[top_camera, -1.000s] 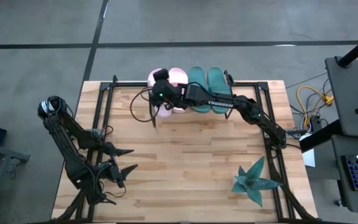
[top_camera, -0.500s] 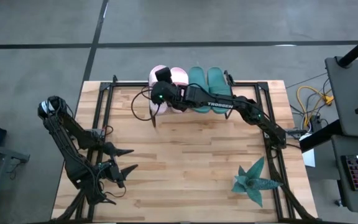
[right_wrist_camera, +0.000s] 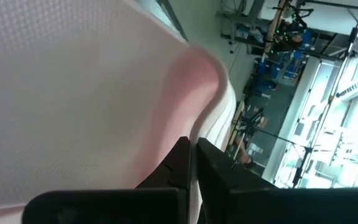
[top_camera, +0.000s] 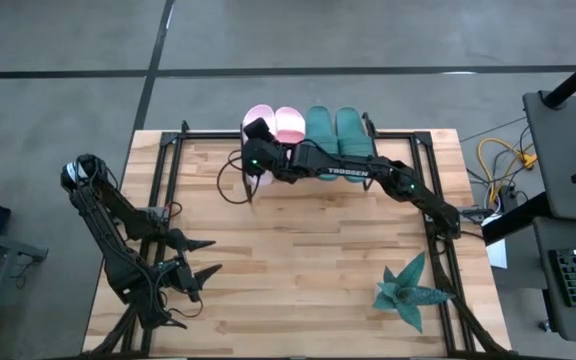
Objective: Pick and place slides into the shelf
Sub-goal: Adjust the left pink slipper on the shelf
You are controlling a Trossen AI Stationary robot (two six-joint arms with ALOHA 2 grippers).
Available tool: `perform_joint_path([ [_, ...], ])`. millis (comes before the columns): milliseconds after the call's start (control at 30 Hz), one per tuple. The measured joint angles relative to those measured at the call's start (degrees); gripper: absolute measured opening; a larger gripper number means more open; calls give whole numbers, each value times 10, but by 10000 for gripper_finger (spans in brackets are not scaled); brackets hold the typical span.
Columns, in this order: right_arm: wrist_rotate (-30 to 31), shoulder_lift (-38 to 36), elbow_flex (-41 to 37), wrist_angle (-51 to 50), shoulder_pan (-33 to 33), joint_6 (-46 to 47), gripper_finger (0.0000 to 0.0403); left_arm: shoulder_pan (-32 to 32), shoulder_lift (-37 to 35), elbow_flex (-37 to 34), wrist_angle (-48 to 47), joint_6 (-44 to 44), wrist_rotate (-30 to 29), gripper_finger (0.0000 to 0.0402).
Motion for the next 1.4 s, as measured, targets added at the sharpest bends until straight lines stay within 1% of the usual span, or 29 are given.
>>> perform_joint_path([
  [200,-12,0,0,-5,-4,7,9,0,0,0,0,0,2,303],
  [400,-70,-1,0,-33,-14,45,9,0,0,0,0,0,2,303],
  [567,-84,-2,1,-60,-27,70,9,0,0,0,0,0,2,303],
  [800,-95,0,25,-83,-33,106,14,0,0,0,0,0,3,303],
  [967,-94,0,38,-86,-24,110,53,0,0,0,0,0,3,303],
  [1233,-84,0,38,-98,-12,131,147,0,0,0,0,0,3,303],
  [1333,-85,-6,38,-92,-11,140,165,0,0,0,0,0,3,303],
  [1400,-117,-18,38,-90,-11,163,165,0,0,0,0,0,3,303],
])
